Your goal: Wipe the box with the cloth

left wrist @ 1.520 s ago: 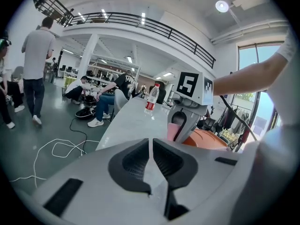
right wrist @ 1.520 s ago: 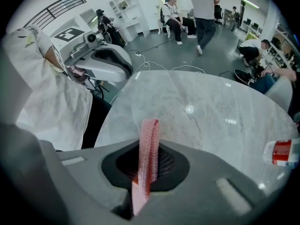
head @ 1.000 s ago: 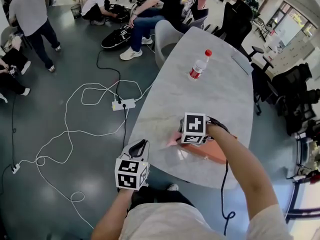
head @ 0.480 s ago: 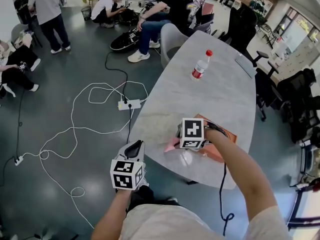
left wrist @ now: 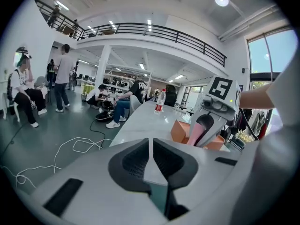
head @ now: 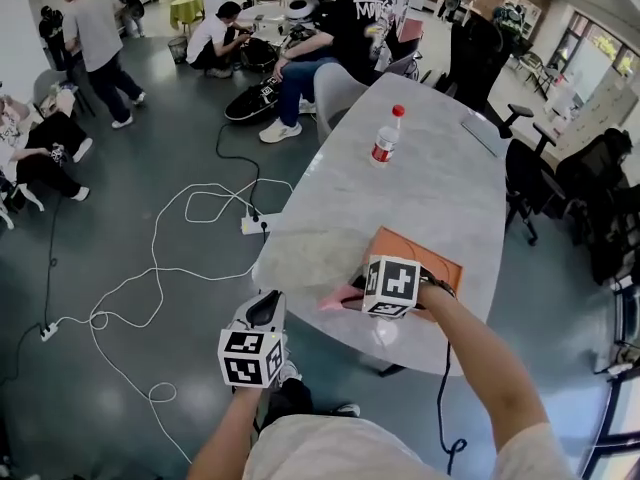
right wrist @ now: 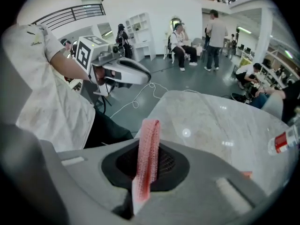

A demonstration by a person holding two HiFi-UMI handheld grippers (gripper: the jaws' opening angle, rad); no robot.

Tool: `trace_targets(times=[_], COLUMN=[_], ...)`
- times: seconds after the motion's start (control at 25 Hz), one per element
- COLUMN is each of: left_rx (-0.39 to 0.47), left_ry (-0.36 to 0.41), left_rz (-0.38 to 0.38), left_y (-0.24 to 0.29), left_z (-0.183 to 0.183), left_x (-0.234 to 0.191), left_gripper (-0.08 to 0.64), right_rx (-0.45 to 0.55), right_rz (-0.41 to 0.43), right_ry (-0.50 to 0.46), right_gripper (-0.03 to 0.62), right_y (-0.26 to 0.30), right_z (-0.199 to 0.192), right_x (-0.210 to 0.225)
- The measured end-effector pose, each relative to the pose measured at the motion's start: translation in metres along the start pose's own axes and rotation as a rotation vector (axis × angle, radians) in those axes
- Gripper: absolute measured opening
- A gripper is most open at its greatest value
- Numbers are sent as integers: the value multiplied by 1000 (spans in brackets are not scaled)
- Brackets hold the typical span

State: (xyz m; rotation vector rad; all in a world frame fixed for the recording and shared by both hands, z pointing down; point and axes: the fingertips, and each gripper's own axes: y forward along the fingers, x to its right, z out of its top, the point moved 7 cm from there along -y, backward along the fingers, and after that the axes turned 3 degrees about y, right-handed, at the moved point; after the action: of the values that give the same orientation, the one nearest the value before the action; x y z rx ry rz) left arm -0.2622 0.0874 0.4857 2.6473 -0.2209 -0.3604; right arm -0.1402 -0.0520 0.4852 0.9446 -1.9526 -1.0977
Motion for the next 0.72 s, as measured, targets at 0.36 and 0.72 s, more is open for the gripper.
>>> trace_targets(times=[0.36,0.72], left_rx=[-1,10], left_ry=[89,197], left_rz=[-66,-176], left_y=[10,32], left_z=[15,40], left_x=[66,135], left_gripper=[29,29], right_rx=[331,581], right_rz=[-271,-585], right_ry=[183,397], right_gripper=[14,14], right_y=[-68,-130], right_z=[-61,-133], right_x=[-38,-81])
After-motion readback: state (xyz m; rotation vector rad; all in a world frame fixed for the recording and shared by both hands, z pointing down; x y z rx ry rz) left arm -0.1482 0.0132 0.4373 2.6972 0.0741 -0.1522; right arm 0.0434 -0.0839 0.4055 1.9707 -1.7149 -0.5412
